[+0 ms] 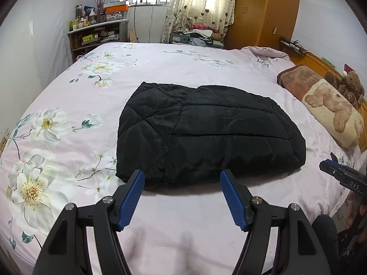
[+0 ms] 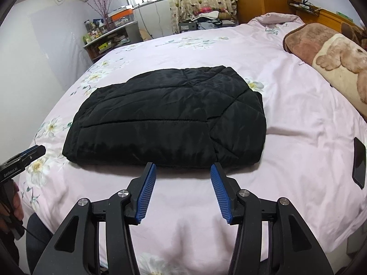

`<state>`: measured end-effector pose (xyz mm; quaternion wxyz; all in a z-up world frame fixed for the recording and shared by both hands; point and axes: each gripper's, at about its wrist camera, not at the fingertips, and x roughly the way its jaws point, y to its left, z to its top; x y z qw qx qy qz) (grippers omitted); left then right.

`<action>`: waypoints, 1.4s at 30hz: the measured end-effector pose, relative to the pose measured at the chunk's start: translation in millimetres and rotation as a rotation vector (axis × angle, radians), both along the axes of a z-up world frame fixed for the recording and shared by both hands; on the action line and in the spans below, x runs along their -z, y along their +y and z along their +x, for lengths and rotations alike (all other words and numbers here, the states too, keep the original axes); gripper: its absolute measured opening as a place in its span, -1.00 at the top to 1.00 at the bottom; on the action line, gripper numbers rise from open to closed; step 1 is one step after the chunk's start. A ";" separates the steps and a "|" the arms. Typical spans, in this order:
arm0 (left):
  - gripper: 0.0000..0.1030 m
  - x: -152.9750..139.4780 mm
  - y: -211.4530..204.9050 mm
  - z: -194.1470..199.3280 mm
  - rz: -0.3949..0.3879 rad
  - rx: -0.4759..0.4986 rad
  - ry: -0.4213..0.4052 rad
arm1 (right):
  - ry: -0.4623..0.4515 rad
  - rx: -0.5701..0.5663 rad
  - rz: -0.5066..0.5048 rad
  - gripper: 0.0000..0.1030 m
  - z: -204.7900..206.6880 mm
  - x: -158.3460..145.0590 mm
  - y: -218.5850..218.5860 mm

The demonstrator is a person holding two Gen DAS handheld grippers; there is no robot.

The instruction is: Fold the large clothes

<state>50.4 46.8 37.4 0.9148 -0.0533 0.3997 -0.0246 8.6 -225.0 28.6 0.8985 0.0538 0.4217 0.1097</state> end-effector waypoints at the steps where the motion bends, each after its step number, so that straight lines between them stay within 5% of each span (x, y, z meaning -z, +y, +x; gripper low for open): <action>1: -0.37 -0.2 -1.1 -1.6 0.000 0.001 0.000 | -0.002 -0.003 -0.001 -0.06 -0.1 -0.8 0.5; 17: -0.38 6.5 1.0 15.3 0.013 -0.003 0.006 | 0.000 0.005 -0.007 -0.08 14.3 6.3 -3.7; 34: -0.38 36.5 36.5 73.6 0.062 -0.063 0.033 | 0.025 0.084 -0.031 -0.10 67.2 27.3 -38.5; 42: -0.38 58.7 66.9 112.7 0.016 -0.082 0.047 | 0.058 0.132 -0.031 -0.22 102.8 46.5 -63.8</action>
